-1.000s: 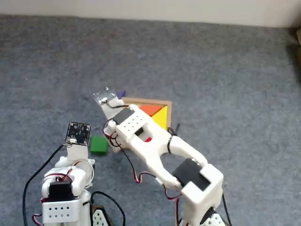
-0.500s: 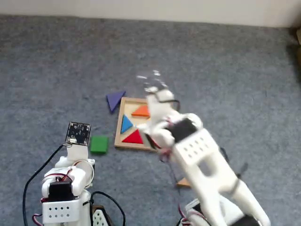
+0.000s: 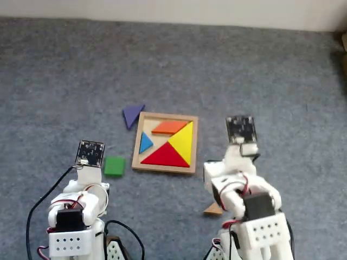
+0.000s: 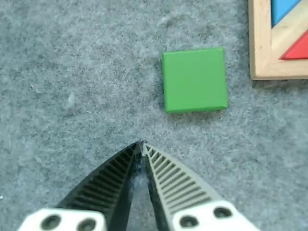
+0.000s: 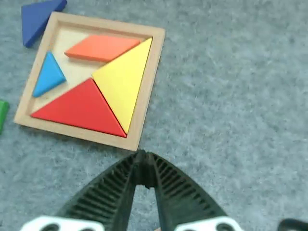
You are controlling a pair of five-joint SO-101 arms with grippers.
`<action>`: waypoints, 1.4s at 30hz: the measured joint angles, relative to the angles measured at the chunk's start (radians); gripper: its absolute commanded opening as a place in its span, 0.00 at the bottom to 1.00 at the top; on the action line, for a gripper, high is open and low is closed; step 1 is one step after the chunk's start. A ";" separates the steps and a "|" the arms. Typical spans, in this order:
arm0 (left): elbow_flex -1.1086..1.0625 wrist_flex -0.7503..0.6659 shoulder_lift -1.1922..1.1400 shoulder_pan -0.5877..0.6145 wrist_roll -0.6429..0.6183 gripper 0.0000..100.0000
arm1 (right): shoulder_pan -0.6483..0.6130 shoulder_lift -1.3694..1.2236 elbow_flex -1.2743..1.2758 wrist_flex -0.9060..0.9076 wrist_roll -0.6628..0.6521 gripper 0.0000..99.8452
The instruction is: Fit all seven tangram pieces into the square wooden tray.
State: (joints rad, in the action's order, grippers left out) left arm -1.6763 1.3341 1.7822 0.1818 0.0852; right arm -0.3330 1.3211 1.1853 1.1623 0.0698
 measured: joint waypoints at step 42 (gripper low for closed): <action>0.198 -0.206 0.000 0.118 0.232 0.09 | 0.100 0.496 0.486 0.002 0.000 0.01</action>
State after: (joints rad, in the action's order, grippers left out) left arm -1.4784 1.1285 1.7822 0.3000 0.3168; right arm -0.2332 1.8167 1.6717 1.1638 0.0698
